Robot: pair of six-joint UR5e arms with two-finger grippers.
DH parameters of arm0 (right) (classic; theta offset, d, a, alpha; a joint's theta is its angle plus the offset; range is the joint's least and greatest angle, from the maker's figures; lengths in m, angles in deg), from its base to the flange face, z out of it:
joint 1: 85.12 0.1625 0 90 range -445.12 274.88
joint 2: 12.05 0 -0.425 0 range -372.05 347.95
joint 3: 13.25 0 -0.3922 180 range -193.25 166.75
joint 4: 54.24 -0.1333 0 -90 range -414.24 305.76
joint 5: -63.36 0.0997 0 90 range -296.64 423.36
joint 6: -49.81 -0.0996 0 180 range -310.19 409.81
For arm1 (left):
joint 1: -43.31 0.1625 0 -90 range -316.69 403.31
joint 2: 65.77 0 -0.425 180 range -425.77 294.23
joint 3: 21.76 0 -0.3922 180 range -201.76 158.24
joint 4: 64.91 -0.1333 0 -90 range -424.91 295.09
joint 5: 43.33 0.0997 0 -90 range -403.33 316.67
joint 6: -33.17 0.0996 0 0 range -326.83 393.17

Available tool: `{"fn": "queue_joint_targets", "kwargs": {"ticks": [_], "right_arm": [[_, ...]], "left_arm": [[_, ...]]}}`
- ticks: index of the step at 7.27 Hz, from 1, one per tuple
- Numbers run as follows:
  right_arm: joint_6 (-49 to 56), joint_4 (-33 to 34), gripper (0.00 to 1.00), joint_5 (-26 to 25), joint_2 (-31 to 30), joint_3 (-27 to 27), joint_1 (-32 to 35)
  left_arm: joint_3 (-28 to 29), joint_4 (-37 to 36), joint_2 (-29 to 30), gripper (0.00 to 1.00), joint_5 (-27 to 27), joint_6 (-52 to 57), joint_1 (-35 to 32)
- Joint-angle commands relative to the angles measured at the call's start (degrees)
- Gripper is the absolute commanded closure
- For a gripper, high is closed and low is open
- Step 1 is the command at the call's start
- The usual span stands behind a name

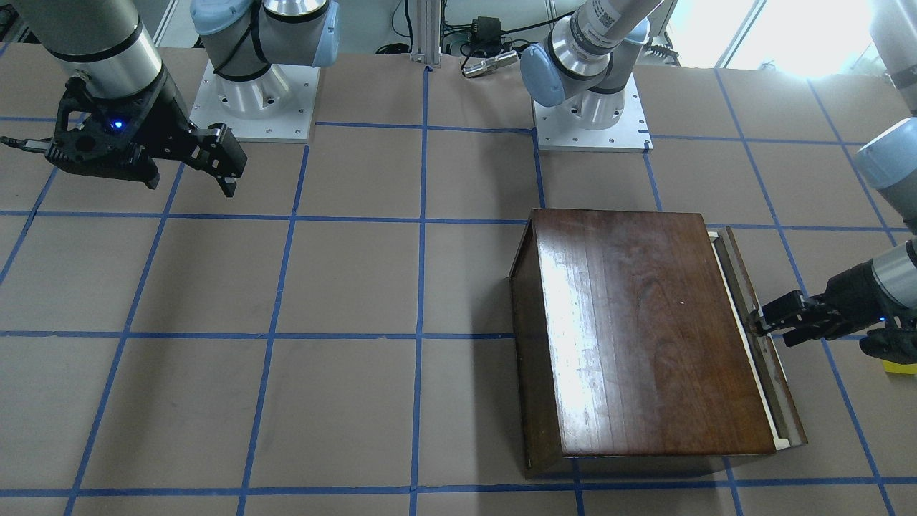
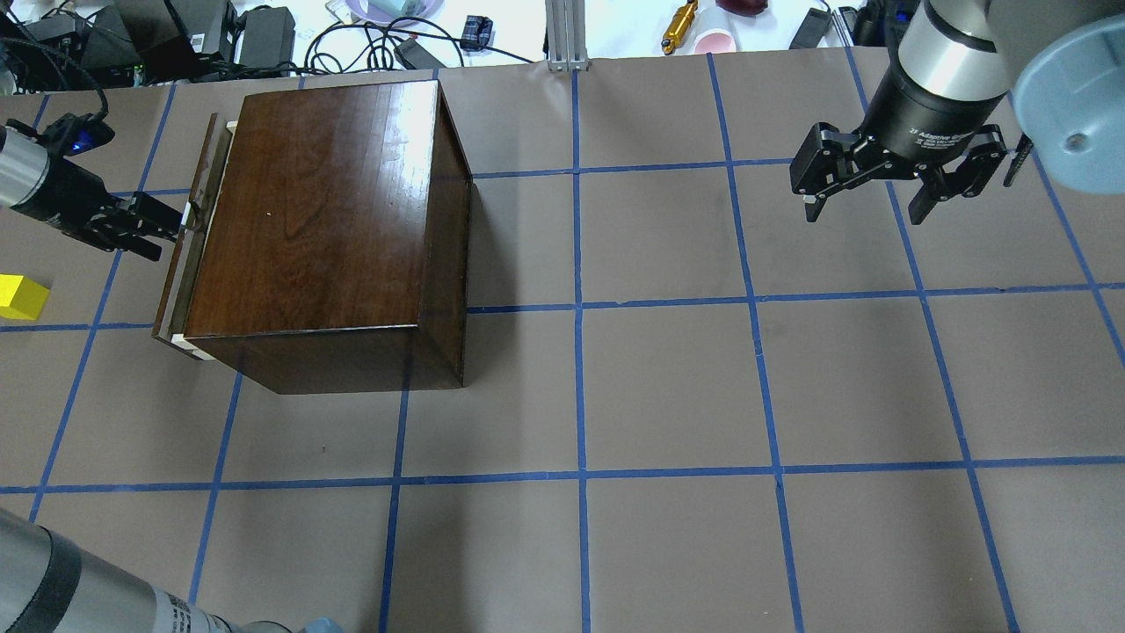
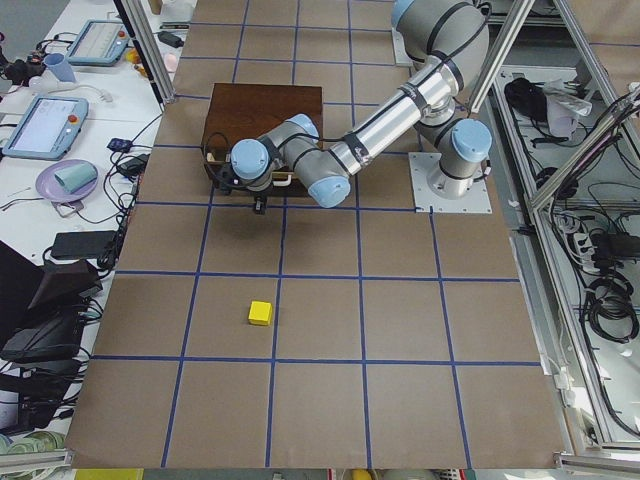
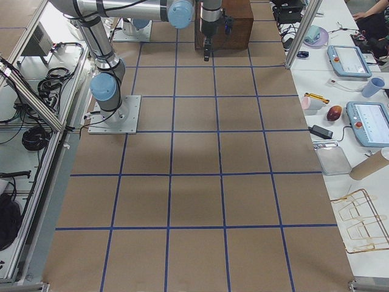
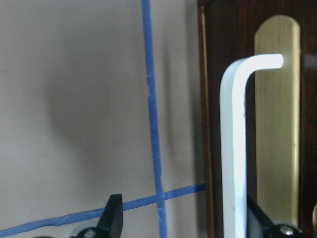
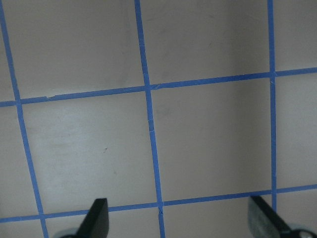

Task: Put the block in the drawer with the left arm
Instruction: 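Pull the drawer open outward with the left gripper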

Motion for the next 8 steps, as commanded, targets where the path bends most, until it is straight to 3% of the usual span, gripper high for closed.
{"fn": "queue_joint_targets", "kwargs": {"ticks": [1,8], "right_arm": [[0.0,0.0,0.00,0.0,0.0,0.0,0.0],[0.0,0.0,0.00,0.0,0.0,0.0,0.0]], "left_arm": [[0.1,-0.2,-0.1,0.21,1.3,0.9,0.9],[0.1,-2.7,-1.1,0.21,6.8,1.2,1.3]]}}
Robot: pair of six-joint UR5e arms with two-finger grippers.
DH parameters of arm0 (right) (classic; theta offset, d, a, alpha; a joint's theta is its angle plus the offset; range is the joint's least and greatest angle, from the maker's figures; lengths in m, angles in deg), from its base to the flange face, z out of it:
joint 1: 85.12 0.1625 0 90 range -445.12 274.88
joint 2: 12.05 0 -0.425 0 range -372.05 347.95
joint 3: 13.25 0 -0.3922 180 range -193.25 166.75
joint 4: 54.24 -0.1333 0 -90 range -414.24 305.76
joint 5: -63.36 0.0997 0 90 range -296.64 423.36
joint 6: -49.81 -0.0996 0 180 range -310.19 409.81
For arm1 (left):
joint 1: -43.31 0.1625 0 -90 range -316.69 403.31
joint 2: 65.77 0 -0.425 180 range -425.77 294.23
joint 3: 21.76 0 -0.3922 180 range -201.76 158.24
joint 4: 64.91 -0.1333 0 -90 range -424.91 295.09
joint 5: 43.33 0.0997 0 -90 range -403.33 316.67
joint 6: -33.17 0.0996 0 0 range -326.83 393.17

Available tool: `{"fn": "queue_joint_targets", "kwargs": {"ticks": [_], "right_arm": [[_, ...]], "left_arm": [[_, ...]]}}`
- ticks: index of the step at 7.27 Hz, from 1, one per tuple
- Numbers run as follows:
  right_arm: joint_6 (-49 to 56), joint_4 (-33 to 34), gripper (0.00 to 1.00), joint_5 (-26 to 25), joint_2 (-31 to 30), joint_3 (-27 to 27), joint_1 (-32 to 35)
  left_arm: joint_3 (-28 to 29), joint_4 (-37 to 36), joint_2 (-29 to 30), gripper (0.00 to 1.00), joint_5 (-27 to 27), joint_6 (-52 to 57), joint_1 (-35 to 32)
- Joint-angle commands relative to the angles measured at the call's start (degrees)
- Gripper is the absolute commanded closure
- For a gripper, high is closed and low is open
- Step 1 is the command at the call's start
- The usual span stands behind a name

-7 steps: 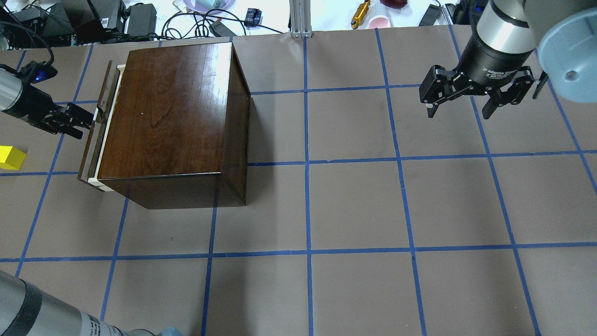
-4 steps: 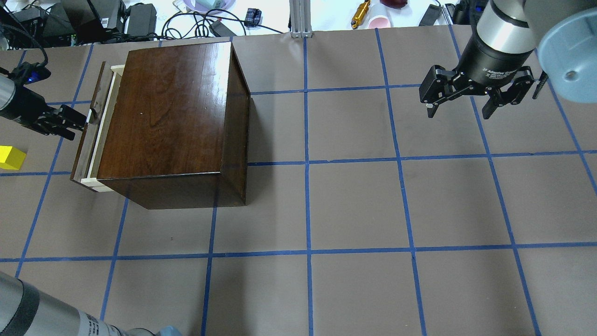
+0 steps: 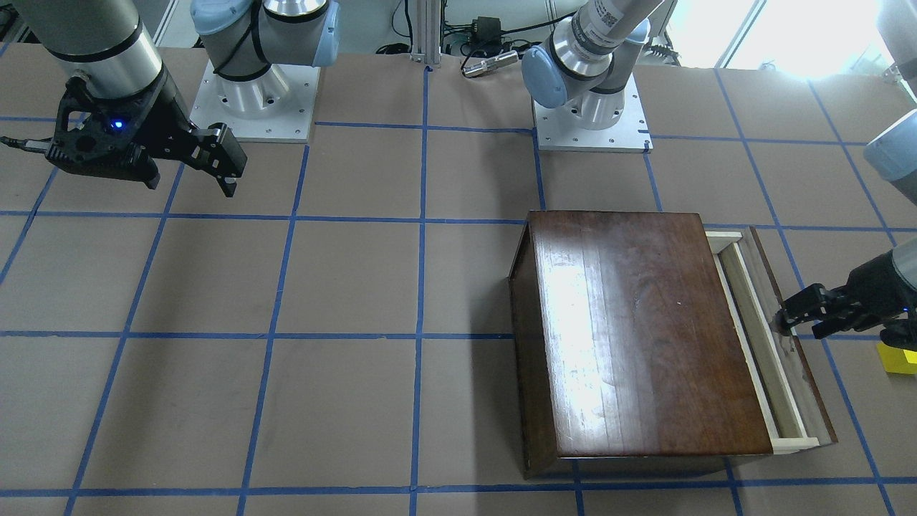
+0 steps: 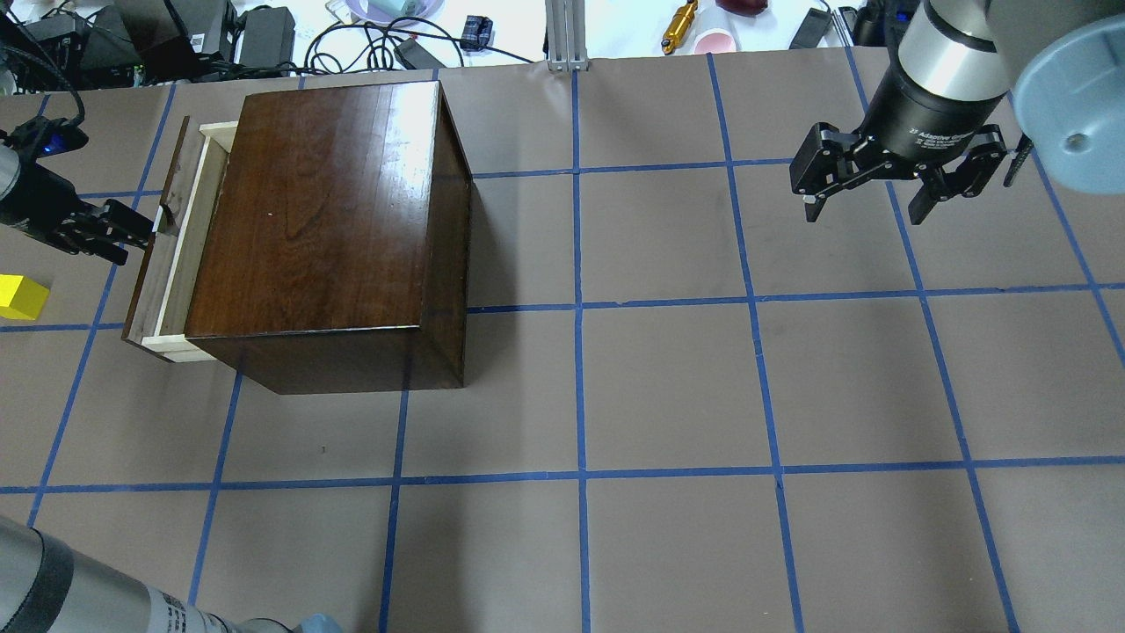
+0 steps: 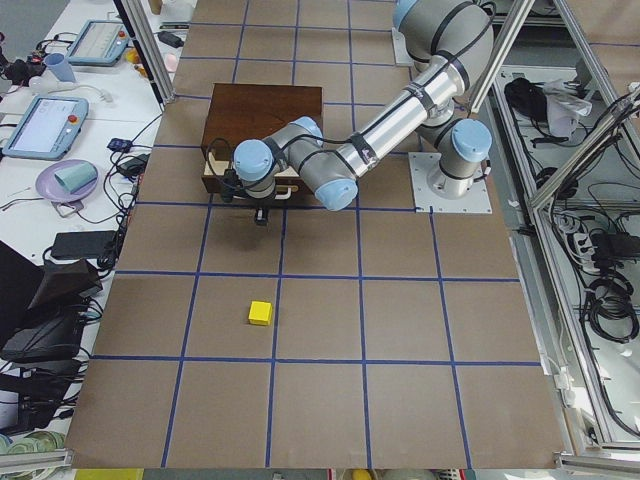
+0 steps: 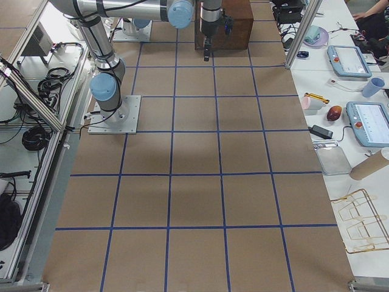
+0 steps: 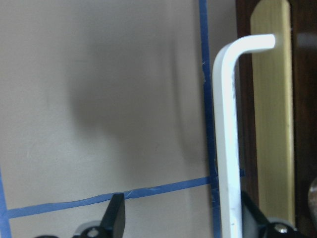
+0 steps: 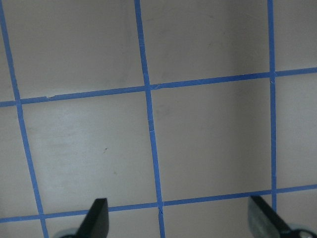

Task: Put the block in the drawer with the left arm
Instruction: 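Pull the drawer open outward with the left gripper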

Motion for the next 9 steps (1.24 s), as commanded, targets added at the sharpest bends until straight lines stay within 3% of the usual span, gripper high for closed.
{"fn": "queue_joint_targets", "kwargs": {"ticks": [1,9], "right_arm": [[0.0,0.0,0.00,0.0,0.0,0.0,0.0],[0.0,0.0,0.00,0.0,0.0,0.0,0.0]], "left_arm": [[0.1,-0.1,-0.2,0.21,1.0,0.1,0.1],[1.5,-0.7,0.4,0.20,3.4,2.3,1.0]]}}
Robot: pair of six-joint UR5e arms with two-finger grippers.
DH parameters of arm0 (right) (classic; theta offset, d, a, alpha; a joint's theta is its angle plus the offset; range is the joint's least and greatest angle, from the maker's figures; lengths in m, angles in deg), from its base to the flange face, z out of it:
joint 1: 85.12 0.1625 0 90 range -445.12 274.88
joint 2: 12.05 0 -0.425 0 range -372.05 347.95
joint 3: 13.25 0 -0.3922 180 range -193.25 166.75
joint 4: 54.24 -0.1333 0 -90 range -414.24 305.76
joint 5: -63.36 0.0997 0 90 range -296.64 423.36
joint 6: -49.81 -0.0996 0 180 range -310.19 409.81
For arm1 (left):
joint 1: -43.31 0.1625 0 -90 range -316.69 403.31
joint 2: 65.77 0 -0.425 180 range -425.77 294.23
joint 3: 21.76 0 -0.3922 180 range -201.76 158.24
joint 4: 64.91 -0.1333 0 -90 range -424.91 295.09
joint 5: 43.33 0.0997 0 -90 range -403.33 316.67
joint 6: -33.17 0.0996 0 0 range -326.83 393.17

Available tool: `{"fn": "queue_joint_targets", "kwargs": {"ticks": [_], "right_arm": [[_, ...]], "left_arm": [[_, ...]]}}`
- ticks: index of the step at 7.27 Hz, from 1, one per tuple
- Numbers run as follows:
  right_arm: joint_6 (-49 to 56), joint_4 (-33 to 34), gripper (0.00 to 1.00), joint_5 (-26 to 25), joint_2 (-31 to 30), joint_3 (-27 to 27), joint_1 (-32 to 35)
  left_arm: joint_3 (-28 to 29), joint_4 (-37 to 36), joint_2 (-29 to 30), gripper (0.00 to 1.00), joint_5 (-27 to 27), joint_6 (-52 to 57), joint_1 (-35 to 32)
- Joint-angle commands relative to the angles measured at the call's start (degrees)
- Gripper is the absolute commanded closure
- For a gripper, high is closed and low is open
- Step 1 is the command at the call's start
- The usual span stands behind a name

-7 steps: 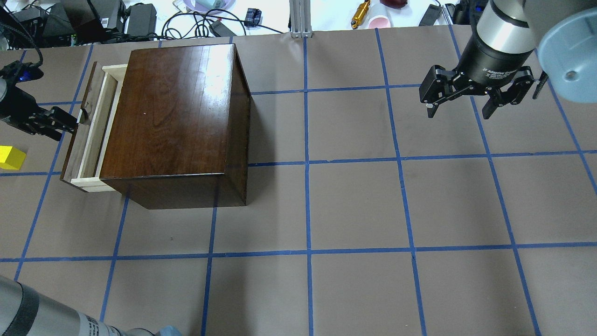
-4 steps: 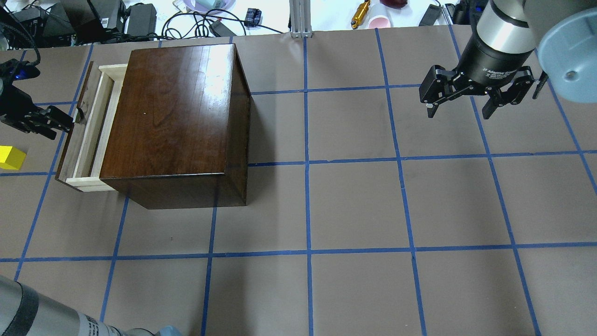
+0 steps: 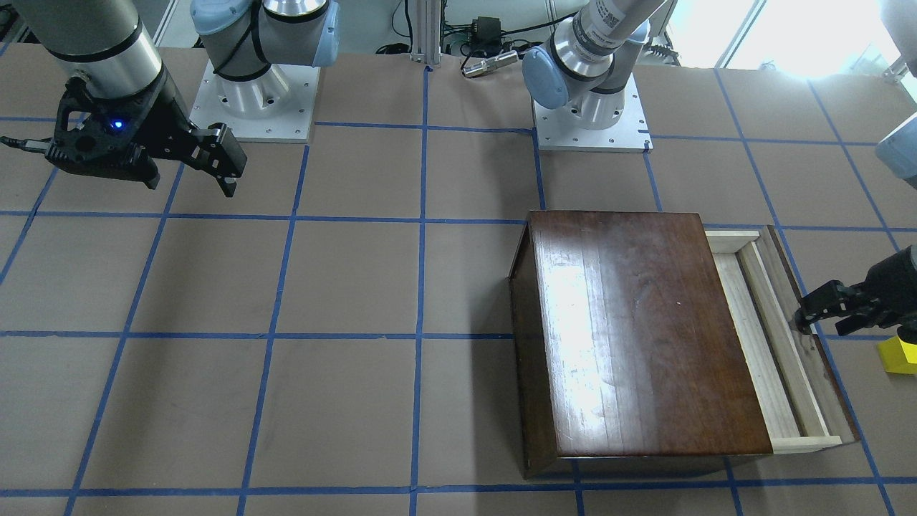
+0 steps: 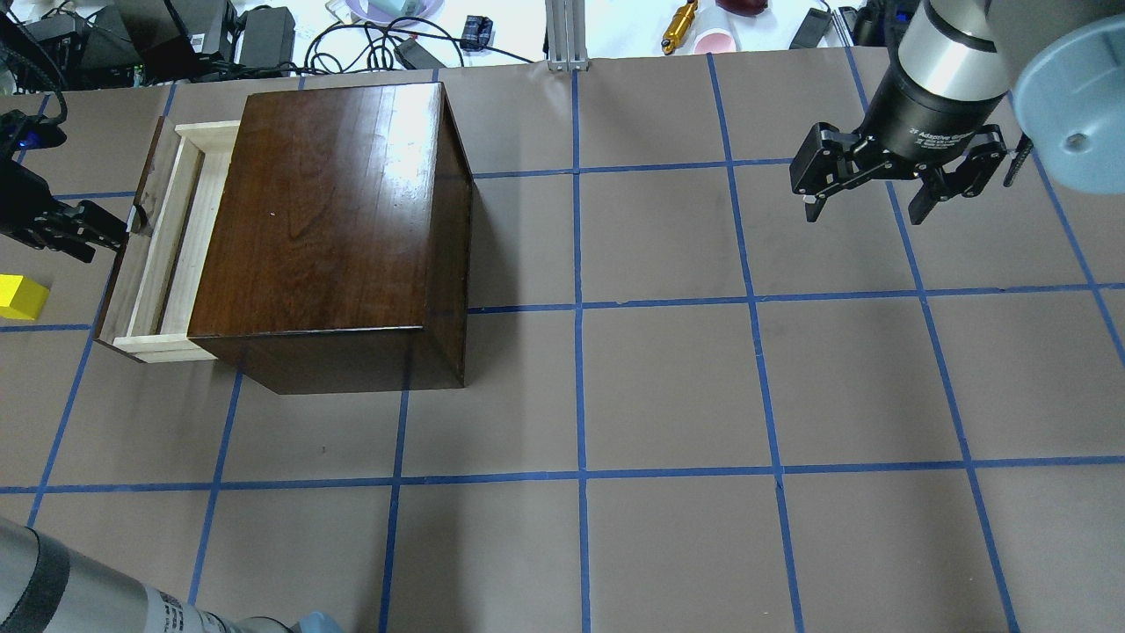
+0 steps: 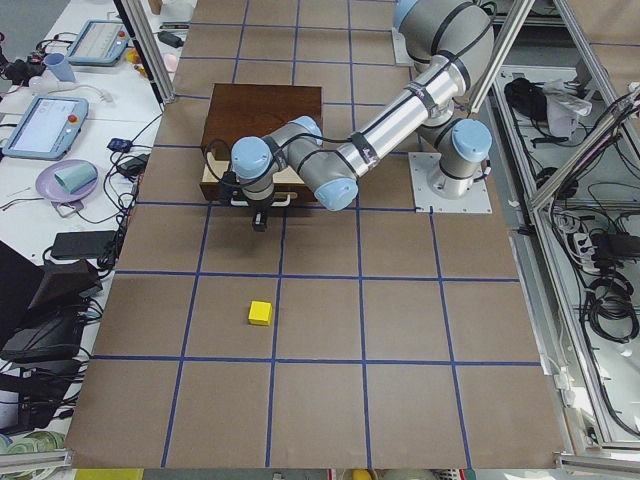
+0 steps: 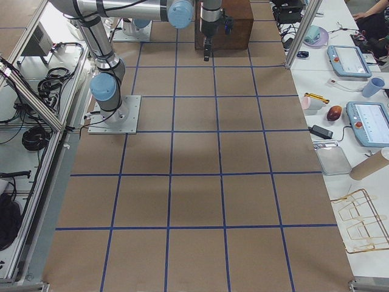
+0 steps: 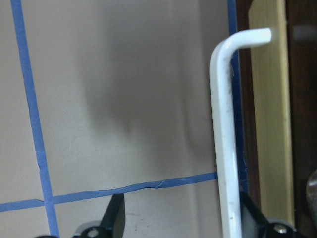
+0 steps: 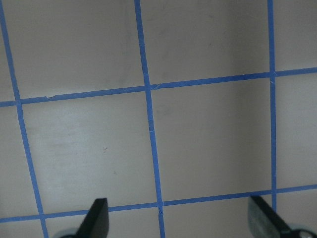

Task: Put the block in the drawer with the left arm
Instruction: 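Pull the drawer open outward with the left gripper, then release the handle and move the left gripper over the yellow cube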

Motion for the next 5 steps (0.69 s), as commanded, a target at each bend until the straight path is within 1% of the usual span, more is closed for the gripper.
{"fn": "queue_joint_targets", "kwargs": {"ticks": [1,2,3,5], "right_arm": [[0.0,0.0,0.00,0.0,0.0,0.0,0.0],[0.0,0.0,0.00,0.0,0.0,0.0,0.0],[0.0,0.0,0.00,0.0,0.0,0.0,0.0],[0.0,0.0,0.00,0.0,0.0,0.0,0.0]], "left_arm": [[0.0,0.0,0.1,0.20,0.0,0.2,0.2],[0.0,0.1,0.1,0.16,0.0,0.2,0.2],[0.0,0.0,0.1,0.00,-0.1,-0.1,0.2],[0.0,0.1,-0.2,0.00,-0.3,-0.9,0.2]]}}
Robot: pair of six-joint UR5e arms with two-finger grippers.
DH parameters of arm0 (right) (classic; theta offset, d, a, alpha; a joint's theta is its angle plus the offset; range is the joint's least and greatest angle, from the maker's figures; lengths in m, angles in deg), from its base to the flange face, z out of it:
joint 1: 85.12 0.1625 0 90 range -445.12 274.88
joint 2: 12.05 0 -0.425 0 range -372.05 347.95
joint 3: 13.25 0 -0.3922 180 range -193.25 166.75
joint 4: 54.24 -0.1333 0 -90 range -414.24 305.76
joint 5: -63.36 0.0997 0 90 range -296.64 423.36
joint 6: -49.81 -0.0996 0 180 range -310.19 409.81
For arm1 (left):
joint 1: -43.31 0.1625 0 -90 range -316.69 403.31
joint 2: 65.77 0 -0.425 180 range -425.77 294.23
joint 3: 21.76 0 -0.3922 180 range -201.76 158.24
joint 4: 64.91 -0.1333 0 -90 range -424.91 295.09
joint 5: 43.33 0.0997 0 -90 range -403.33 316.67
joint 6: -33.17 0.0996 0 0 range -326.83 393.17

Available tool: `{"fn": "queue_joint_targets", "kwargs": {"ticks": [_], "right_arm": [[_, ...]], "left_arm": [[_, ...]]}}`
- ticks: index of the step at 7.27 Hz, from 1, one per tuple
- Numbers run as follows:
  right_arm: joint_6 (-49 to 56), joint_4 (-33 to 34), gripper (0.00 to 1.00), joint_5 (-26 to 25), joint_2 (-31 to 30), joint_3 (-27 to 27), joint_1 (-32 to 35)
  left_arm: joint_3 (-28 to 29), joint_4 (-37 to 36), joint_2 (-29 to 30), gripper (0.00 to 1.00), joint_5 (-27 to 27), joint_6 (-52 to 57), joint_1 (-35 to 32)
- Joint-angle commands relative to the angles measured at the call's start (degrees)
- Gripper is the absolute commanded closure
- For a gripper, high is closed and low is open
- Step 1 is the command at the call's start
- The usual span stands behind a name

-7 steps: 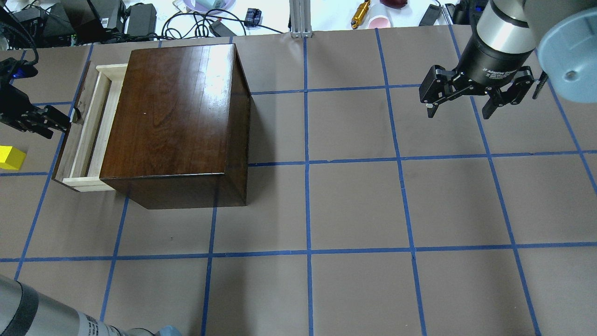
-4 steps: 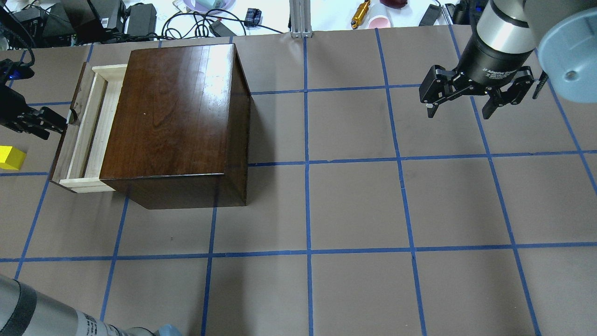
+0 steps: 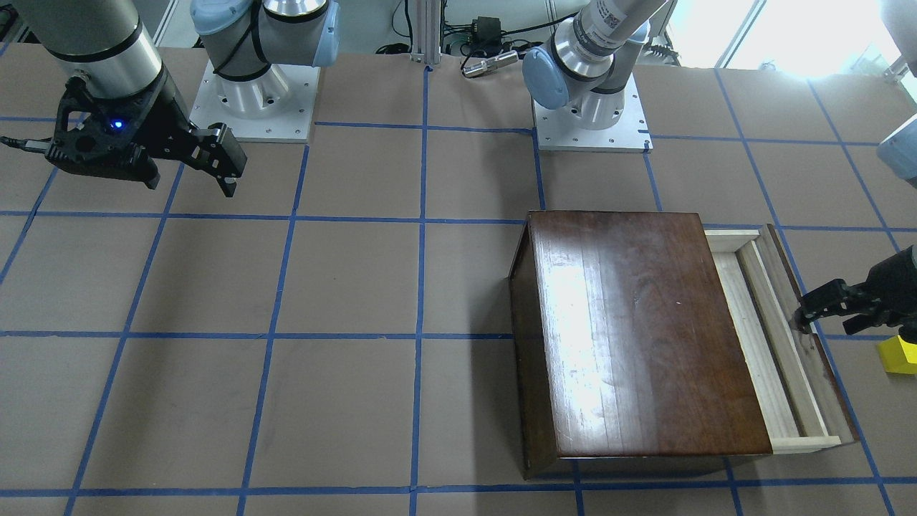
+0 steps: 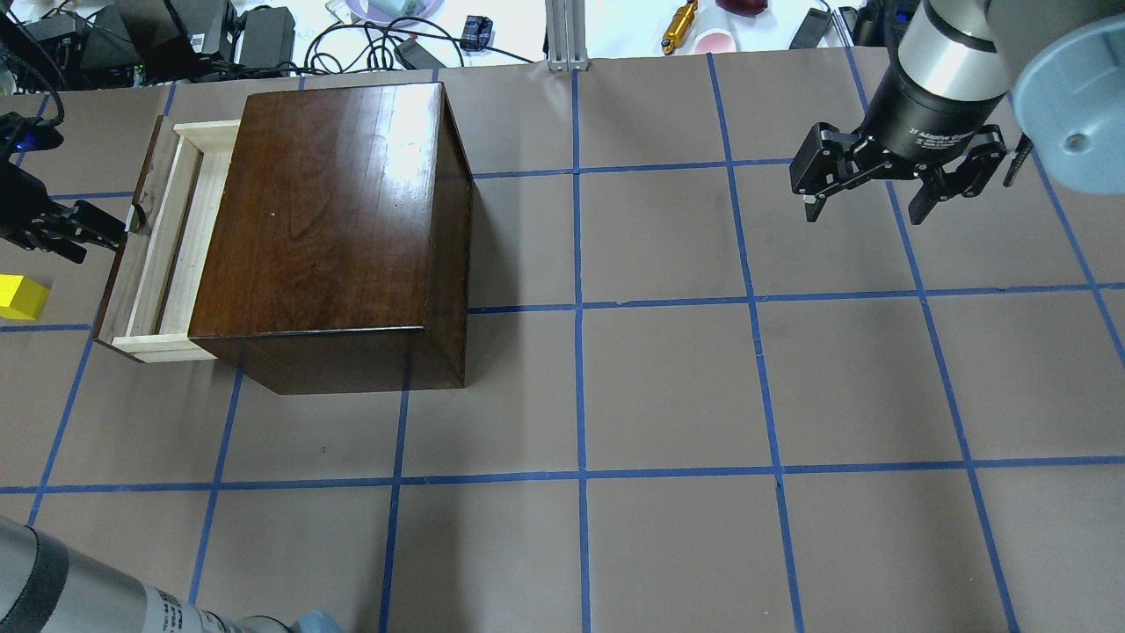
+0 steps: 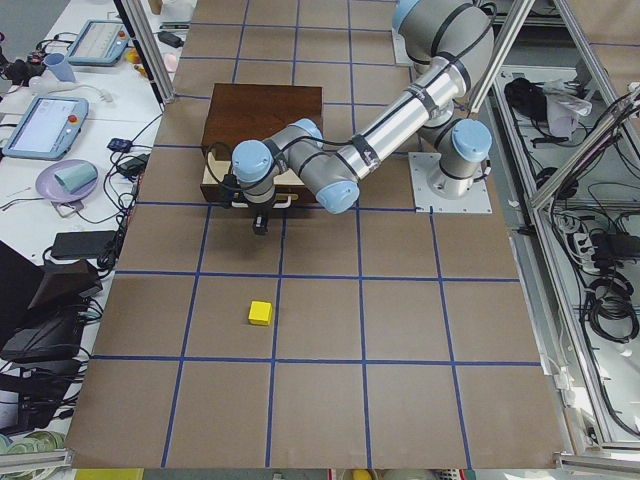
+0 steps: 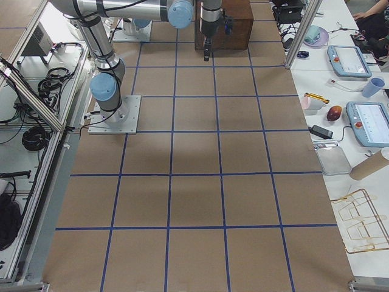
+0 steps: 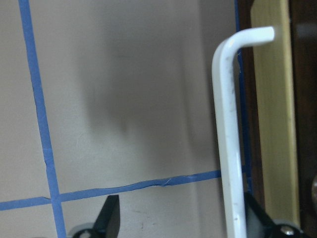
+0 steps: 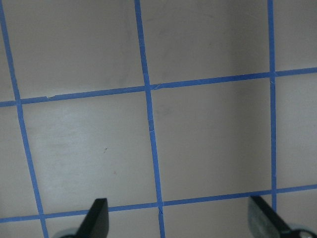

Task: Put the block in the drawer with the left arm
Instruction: 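Release the handle and move the left gripper over the yellow cube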

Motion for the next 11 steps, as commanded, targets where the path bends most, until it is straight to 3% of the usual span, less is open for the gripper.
{"fn": "queue_joint_targets", "kwargs": {"ticks": [1,4,8,10,11], "right_arm": [[0.0,0.0,0.00,0.0,0.0,0.0,0.0],[0.0,0.0,0.00,0.0,0.0,0.0,0.0],[0.0,0.0,0.00,0.0,0.0,0.0,0.0],[0.0,0.0,0.00,0.0,0.0,0.0,0.0],[0.0,0.0,0.00,0.0,0.0,0.0,0.0]], "left_arm": [[0.1,0.0,-0.5,0.00,-0.4,-1.1,0.1],[3.1,0.6,-0.7,0.00,0.4,-2.5,0.1],[7.1,-1.8,3.9,0.00,2.3,-0.5,4.7],[11.8,-2.0,9.0,0.00,8.7,-0.9,6.0],[13.1,-2.8,11.0,0.00,8.7,-0.5,7.2]]}}
